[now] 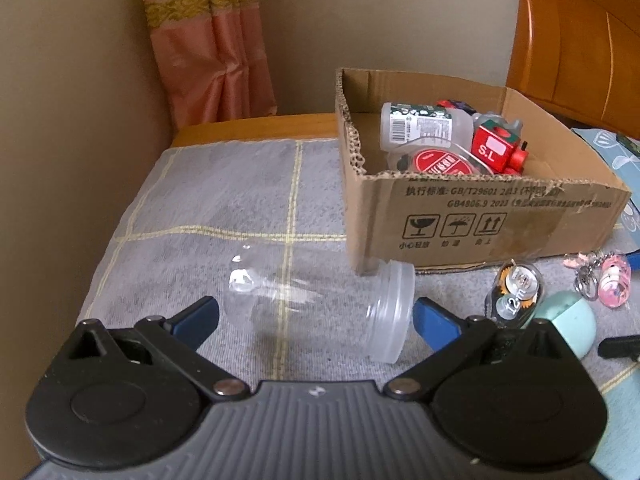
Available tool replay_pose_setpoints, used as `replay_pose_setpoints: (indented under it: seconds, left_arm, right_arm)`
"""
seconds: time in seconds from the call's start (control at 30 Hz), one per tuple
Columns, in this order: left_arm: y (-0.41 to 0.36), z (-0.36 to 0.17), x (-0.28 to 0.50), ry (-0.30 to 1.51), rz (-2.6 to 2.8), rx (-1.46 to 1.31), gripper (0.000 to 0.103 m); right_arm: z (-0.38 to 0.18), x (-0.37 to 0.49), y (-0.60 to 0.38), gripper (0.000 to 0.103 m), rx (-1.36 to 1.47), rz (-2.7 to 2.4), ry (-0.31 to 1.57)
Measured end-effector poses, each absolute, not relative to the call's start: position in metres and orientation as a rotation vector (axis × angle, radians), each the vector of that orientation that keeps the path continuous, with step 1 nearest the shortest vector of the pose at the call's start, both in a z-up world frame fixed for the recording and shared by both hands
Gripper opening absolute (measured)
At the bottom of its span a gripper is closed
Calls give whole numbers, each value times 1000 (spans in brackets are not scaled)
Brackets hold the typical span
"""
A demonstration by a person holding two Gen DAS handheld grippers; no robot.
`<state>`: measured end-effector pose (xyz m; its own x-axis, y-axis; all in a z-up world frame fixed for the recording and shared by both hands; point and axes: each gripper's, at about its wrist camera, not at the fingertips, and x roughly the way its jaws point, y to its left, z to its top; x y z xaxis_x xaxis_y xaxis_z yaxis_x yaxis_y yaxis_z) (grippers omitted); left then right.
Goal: Organize rigid objects
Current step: 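Grasp the clear plastic jar with left tool while right tool grasps the pink keychain bottle, then lower the jar and pink bottle into the box and open both tools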
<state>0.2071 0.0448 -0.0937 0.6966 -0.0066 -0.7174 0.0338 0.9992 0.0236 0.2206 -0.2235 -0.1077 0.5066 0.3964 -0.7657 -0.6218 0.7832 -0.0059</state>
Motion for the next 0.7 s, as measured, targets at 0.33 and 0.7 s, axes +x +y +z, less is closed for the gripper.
replay_pose_setpoints:
  seconds: [0.33, 0.7]
  left_arm:
    - [49, -91, 209, 777, -70, 43, 100]
    - [51, -91, 214, 808, -118, 82, 93]
  right_arm:
    - [-103, 229, -232, 74, -320, 560, 816]
    - [-104, 228, -226, 58, -331, 514, 827]
